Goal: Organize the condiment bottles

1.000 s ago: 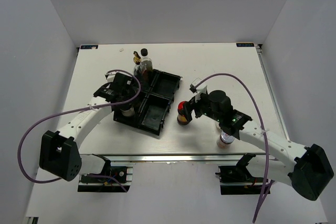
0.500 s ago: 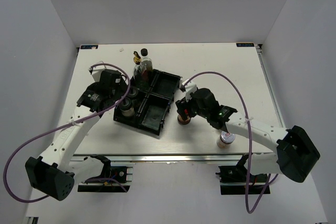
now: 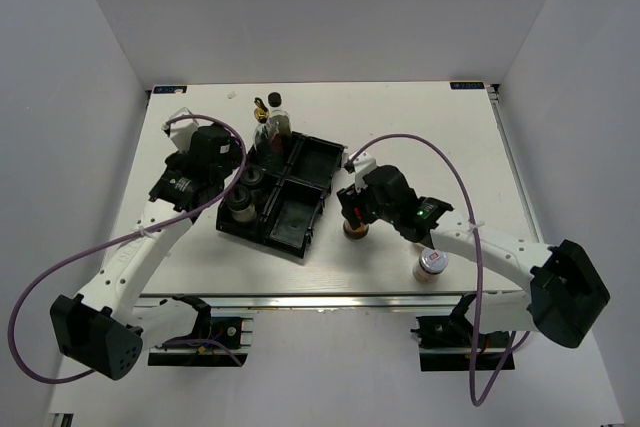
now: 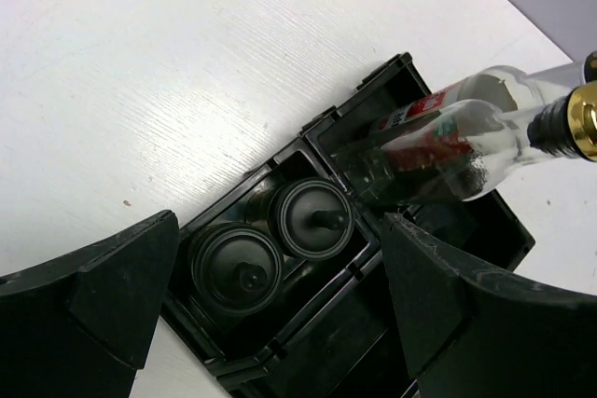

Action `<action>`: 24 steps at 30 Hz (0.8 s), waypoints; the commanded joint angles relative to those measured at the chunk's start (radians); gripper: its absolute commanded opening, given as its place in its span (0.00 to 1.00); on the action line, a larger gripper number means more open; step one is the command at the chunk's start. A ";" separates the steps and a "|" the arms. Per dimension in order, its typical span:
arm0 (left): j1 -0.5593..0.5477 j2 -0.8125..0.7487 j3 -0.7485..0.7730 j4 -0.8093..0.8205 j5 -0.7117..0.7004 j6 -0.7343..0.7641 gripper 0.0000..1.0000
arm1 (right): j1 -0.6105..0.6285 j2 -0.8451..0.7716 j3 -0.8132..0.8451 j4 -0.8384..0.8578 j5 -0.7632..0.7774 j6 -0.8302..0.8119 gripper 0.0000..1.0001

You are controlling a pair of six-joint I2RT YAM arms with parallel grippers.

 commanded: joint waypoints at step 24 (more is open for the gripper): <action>-0.002 -0.102 -0.104 -0.065 -0.031 -0.108 0.98 | 0.061 0.224 0.565 0.096 -0.305 -0.075 0.00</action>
